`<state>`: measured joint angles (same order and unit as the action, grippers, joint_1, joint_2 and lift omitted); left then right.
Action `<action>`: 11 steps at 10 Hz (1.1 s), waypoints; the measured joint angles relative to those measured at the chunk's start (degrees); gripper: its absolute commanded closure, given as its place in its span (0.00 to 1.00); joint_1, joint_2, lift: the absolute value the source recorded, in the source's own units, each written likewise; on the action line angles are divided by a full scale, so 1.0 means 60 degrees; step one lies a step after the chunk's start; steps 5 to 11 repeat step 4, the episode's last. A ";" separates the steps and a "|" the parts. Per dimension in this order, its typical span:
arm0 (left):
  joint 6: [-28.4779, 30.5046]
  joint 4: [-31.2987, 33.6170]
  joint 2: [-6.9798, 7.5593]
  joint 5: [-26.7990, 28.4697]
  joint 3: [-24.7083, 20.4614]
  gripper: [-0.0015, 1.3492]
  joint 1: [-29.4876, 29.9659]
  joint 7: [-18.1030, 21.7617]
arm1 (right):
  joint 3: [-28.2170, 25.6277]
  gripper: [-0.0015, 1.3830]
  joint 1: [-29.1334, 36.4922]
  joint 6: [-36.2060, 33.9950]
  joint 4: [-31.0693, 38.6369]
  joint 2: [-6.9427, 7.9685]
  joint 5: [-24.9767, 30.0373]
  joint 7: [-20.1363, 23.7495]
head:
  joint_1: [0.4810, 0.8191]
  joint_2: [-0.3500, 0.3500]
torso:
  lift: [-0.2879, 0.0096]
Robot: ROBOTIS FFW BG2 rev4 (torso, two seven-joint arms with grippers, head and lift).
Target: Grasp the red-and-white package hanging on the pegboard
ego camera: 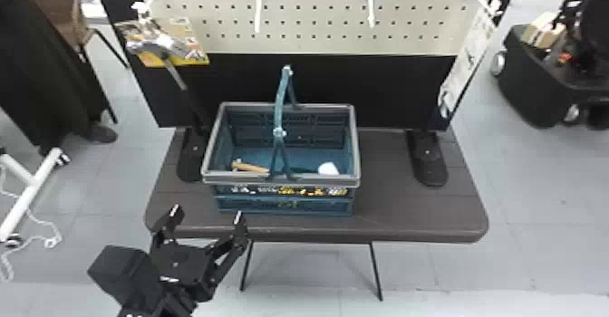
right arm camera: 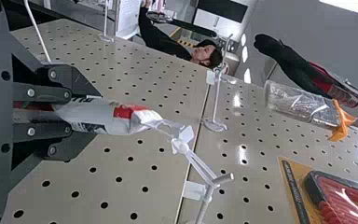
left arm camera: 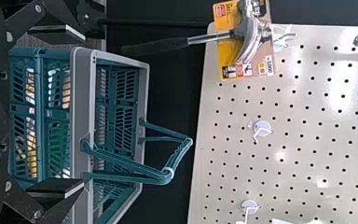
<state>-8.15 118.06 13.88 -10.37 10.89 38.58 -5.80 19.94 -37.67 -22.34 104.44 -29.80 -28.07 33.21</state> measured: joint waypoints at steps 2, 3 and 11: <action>-0.0012 0.0000 0.0001 0.0000 0.0001 0.16 -0.0019 0.0000 | 0.0001 0.90 -0.0013 0.0003 0.0038 0.0000 0.0019 0.0002 | 1.00 0.51 | 0.63; -0.0018 0.0000 0.0001 0.0000 0.0001 0.16 -0.0010 0.0000 | 0.0002 0.90 -0.0013 0.0003 0.0034 0.0000 0.0020 0.0002 | 1.00 0.51 | 0.63; -0.0021 -0.0006 0.0001 0.0000 0.0001 0.16 -0.0007 0.0000 | 0.0002 0.90 -0.0013 0.0003 0.0019 0.0000 0.0017 0.0002 | 1.00 0.51 | 0.63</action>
